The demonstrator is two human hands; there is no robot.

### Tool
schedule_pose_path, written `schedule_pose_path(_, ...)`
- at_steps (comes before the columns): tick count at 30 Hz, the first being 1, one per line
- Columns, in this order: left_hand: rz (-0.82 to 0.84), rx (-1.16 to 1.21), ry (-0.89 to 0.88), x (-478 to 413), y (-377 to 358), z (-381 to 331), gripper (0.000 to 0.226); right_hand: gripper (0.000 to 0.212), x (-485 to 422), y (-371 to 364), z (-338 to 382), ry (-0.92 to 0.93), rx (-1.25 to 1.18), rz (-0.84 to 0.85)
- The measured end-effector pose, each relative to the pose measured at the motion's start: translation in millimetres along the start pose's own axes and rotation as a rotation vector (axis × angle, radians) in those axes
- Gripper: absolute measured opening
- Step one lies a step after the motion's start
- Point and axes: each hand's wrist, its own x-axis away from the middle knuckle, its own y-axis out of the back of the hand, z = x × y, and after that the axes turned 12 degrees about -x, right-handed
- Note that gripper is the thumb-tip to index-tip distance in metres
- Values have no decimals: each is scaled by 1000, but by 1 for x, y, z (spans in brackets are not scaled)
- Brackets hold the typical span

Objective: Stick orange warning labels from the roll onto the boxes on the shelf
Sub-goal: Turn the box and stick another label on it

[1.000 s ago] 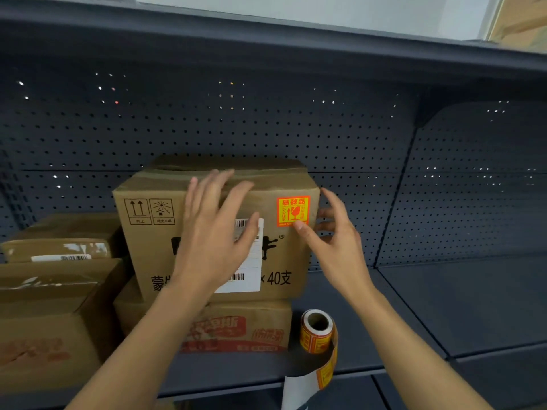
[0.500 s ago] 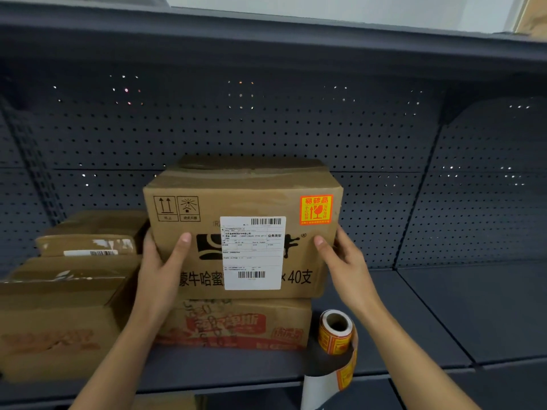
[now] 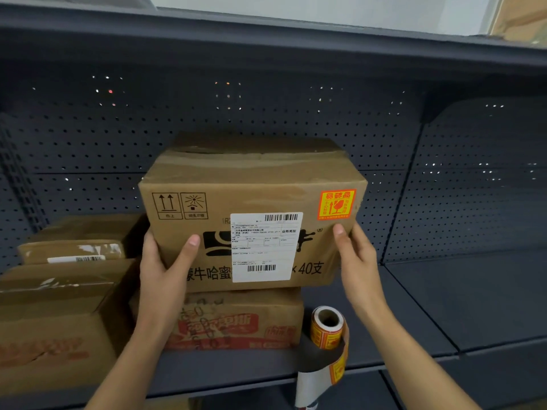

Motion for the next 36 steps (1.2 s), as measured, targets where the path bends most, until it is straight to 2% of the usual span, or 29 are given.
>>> schedule_pose_path(4,42,8,-63,8,-26,-15,65,29,0,24,15,67,15,-74)
schedule_pose_path(10,168,52,-61,25,-83,-28,60,27,5,85,34,129,92,-200)
schedule_pose_path(16,306,39,-43,45,-139,-37,51,29,13,148,51,116,162,-303)
schedule_pose_path(26,464,-18,70,74,-217,-26,47,27,15,232,42,-22,220,-394)
schedule_pose_path(36,546,-203,108,74,-260,-4,48,26,-13,274,6,-160,209,-402)
